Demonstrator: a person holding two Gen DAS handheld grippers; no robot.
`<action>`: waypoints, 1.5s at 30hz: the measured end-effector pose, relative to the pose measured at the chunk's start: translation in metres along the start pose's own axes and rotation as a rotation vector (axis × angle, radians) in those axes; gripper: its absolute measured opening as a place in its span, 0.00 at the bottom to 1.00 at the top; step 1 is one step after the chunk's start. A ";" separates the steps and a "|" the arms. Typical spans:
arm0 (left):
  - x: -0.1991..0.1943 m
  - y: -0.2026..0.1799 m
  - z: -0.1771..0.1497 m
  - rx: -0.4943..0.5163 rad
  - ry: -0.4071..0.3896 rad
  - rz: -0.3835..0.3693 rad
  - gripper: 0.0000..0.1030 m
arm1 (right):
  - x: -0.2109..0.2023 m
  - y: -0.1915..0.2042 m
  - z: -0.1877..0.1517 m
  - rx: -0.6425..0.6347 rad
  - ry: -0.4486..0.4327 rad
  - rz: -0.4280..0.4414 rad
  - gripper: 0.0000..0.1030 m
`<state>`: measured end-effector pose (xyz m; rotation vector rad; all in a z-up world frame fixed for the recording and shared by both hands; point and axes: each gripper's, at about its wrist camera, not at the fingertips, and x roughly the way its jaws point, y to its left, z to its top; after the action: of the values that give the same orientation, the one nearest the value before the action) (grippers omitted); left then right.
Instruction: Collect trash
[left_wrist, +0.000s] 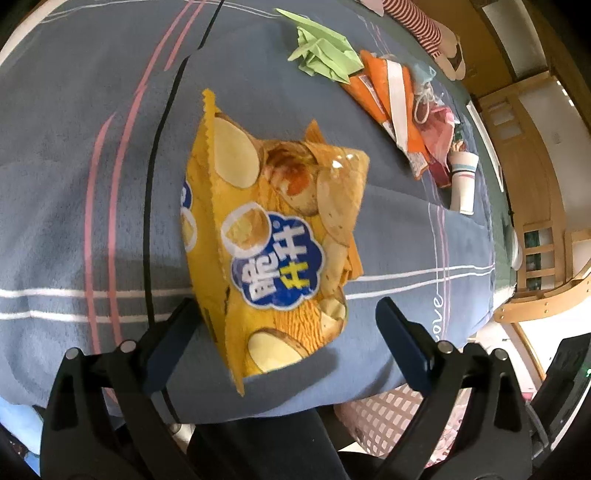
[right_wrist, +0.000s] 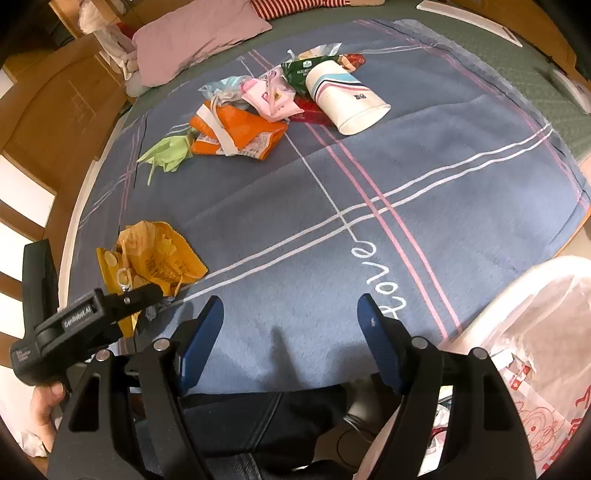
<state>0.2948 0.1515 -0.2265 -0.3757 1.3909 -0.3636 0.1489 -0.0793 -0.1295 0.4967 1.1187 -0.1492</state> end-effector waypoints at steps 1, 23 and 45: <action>0.001 0.001 0.002 -0.003 -0.004 -0.008 0.93 | 0.001 0.000 0.000 0.000 0.002 0.000 0.72; -0.050 0.014 -0.006 -0.012 -0.210 0.185 0.39 | 0.006 0.006 -0.004 -0.015 0.007 -0.011 0.71; -0.135 0.054 -0.012 -0.149 -0.406 0.140 0.40 | 0.146 0.242 0.136 -0.604 -0.187 -0.199 0.82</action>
<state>0.2648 0.2608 -0.1345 -0.4445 1.0409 -0.0609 0.4115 0.0913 -0.1389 -0.1648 0.9680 -0.0240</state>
